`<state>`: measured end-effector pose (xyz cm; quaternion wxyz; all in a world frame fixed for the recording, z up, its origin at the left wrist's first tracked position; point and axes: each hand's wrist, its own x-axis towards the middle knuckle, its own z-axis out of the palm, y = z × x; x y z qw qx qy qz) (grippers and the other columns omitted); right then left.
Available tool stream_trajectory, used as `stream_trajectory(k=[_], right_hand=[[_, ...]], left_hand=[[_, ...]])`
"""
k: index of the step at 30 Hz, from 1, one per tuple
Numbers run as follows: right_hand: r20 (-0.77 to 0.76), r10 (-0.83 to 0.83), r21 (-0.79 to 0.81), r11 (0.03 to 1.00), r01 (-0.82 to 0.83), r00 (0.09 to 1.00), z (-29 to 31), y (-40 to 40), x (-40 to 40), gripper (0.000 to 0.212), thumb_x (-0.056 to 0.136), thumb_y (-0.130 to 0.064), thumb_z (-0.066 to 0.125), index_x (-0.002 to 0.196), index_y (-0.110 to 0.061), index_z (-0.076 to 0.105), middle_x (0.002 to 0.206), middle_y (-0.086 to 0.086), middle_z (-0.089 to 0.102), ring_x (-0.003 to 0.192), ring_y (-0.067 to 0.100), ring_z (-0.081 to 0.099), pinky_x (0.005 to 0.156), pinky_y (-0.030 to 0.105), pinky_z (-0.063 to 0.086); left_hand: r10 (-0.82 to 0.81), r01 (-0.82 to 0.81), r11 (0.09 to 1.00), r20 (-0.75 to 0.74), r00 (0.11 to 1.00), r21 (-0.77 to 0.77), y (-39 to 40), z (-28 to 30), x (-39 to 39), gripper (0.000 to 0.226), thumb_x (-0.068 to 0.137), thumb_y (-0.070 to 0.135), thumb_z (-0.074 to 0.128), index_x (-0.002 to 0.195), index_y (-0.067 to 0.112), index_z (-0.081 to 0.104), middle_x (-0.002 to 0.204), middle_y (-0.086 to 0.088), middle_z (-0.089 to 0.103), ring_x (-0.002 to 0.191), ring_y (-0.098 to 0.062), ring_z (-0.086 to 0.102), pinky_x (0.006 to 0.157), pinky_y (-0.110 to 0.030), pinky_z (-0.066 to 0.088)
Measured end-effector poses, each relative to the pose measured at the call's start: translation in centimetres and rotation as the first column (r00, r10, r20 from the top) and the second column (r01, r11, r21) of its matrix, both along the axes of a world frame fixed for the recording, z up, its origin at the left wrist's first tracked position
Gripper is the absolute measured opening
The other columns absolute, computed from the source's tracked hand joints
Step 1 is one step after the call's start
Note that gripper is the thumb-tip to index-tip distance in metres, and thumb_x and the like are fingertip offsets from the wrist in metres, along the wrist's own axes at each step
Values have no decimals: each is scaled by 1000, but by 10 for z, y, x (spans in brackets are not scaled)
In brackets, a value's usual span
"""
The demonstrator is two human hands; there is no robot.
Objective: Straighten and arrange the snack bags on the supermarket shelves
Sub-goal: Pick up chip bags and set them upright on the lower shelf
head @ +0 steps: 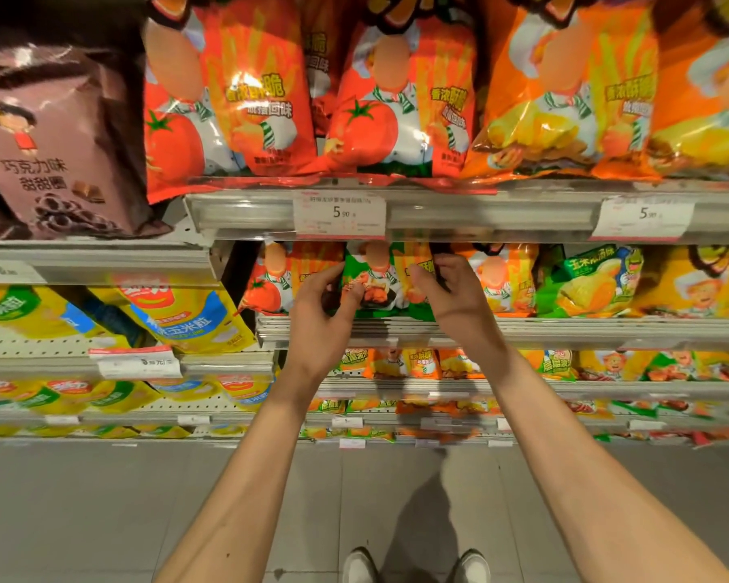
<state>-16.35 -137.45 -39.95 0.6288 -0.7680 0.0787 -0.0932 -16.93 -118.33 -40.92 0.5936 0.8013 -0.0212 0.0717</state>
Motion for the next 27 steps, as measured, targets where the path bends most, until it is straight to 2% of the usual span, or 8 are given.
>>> stream_trajectory(k=[3,6,9,13,17,22,25,27], right_hand=[[-42,36,87,996,-32,998,2,-1,-4,24,93,-32,73,109,-23,56,114,6,72,103,13,70,79,22,57],[-132,105,93,991,-93,986,0,-5,-10,61,89,-43,75,140,-19,50,138,8,62,127,21,59,102,39,53],[-173,179,153,976,-153,969,-1,-10,-18,75,86,-48,76,151,-27,45,151,1,53,140,17,48,114,43,42],[-179,213,184,966,-180,960,11,-6,-23,33,87,-53,73,119,-48,70,119,-30,68,117,-8,59,92,13,47],[-212,208,167,971,-174,955,18,2,-23,56,86,-57,72,131,-25,62,130,-9,67,125,10,57,105,31,42],[-207,249,215,955,-204,946,17,2,-30,17,91,-34,75,106,-31,69,98,-24,77,92,-11,68,67,4,49],[-276,215,227,962,-154,937,20,5,-35,34,86,-33,80,115,-24,65,104,-19,75,96,-8,65,80,17,46],[-311,193,226,966,-125,931,19,0,-42,20,86,-27,80,98,-26,65,94,-19,77,89,-11,67,84,21,44]], left_hand=[[-26,24,995,-17,1000,-99,3,7,-8,31,98,33,69,129,32,61,129,5,65,117,-7,64,98,-23,54],[-54,44,976,-41,998,-215,4,14,-17,28,96,35,72,121,32,61,113,18,71,107,1,68,87,-18,56],[-37,17,965,-74,997,-261,6,13,-23,29,95,30,74,119,29,60,108,20,70,105,-2,68,85,-24,58],[-70,33,956,-116,991,-293,10,9,-32,30,95,28,73,120,36,59,107,31,66,108,-4,67,86,-26,59],[-134,83,939,-134,982,-335,16,8,-38,30,95,26,73,119,41,62,120,17,67,117,-15,66,78,-20,58],[-167,121,952,-149,975,-281,27,3,-42,33,94,26,75,122,39,62,126,10,65,118,-14,64,78,-18,55],[-145,109,968,-147,978,-226,29,1,-44,32,93,31,75,122,37,64,125,14,67,113,4,63,79,-4,49],[-128,95,970,-135,983,-226,30,-1,-46,27,94,31,73,120,35,66,122,13,69,109,7,64,78,-2,48]])
